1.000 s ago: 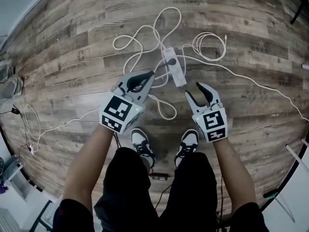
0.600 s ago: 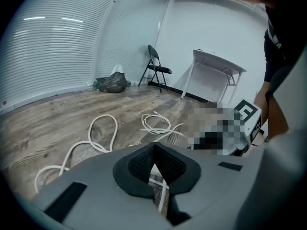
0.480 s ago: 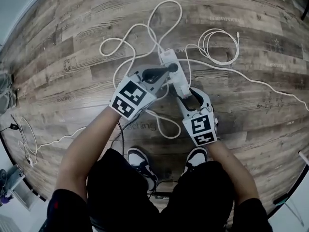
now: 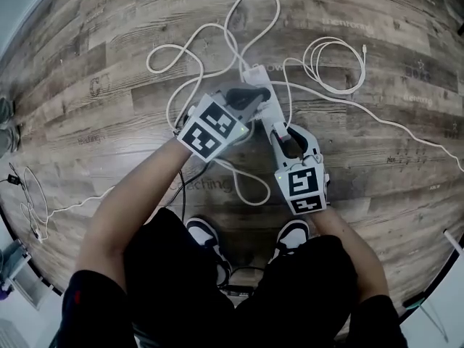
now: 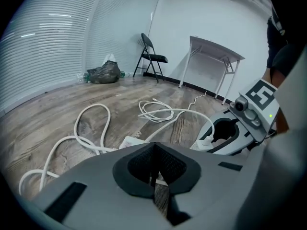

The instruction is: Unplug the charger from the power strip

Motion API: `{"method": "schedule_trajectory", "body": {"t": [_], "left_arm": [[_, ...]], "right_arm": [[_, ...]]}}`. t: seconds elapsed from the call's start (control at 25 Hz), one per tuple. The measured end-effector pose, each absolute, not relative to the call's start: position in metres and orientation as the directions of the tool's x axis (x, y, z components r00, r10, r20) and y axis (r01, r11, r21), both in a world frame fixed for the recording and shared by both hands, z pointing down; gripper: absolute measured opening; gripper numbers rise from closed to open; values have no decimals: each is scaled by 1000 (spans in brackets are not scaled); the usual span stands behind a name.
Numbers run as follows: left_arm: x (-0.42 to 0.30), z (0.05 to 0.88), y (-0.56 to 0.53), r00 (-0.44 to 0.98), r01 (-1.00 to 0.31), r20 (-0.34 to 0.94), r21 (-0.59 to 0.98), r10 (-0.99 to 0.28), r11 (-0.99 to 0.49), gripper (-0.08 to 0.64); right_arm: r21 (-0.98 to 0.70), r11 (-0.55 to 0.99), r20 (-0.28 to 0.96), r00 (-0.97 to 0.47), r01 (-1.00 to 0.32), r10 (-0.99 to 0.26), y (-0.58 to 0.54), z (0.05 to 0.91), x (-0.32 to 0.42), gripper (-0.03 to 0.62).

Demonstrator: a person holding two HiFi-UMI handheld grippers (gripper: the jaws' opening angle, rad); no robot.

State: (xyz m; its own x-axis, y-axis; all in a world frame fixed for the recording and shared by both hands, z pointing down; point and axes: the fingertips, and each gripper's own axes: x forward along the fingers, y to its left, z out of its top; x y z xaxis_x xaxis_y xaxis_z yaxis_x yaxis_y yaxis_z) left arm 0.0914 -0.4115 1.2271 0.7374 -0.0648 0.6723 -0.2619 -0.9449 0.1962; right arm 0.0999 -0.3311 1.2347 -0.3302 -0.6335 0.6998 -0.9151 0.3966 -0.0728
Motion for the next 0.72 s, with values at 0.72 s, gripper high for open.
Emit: {"method": "schedule_trajectory", "body": {"t": [0.72], "left_arm": [[88,1228,-410,710,-288,696,148,-108,-946,18]], "right_arm": [[-26,388,654,-309,-921,-691,-337,1200,114,107]]}}
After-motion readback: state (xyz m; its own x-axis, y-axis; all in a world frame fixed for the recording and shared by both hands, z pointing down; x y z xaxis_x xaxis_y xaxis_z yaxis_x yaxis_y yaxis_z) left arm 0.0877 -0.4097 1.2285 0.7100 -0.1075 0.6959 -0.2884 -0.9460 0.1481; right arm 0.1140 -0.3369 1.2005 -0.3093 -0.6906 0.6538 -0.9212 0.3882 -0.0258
